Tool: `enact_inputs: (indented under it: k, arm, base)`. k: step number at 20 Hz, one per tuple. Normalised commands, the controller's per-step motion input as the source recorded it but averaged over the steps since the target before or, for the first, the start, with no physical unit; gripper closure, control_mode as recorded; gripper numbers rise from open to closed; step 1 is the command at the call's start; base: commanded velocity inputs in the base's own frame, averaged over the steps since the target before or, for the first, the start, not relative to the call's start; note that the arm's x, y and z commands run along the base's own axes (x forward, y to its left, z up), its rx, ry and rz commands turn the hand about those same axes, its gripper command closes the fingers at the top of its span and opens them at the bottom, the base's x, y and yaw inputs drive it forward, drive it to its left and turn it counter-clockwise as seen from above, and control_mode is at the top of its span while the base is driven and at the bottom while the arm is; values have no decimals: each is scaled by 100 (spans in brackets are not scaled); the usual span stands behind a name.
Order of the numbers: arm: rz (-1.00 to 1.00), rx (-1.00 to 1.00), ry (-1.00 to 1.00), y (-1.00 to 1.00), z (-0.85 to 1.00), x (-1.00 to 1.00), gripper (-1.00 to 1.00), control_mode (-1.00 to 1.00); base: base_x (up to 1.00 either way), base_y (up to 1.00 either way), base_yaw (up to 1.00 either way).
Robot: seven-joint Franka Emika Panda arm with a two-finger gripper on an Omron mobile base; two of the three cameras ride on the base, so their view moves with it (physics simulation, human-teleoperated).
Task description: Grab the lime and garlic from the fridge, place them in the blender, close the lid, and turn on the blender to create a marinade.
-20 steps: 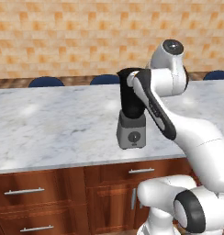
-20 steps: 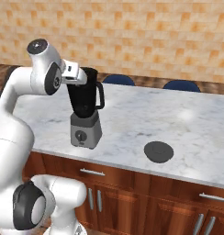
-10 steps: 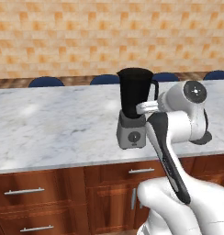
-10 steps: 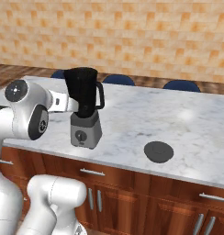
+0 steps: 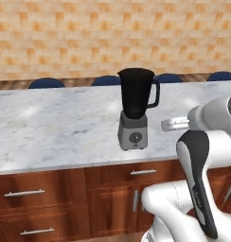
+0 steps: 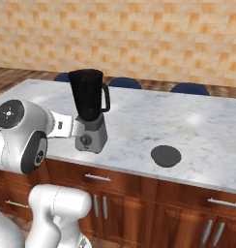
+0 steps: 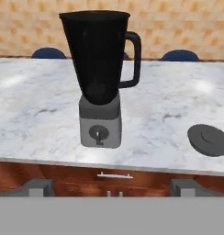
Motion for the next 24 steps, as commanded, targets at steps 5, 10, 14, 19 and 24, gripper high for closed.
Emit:
enact_inputs:
  k: [5,10,14,19,24]
  arm:
    - [0,0,0,0,0,0,-100,100]
    - [0,0,0,0,0,0,-100,100]
    - [0,0,0,0,0,0,-100,100]
    - [0,0,0,0,0,0,-100,100]
    - [0,0,0,0,0,0,-100,100]
  base:
    - [-97,-9,-39]
    - [-62,0,-81]
    - [-14,0,-93]
    - [0,0,-98]
    - [29,0,-84]
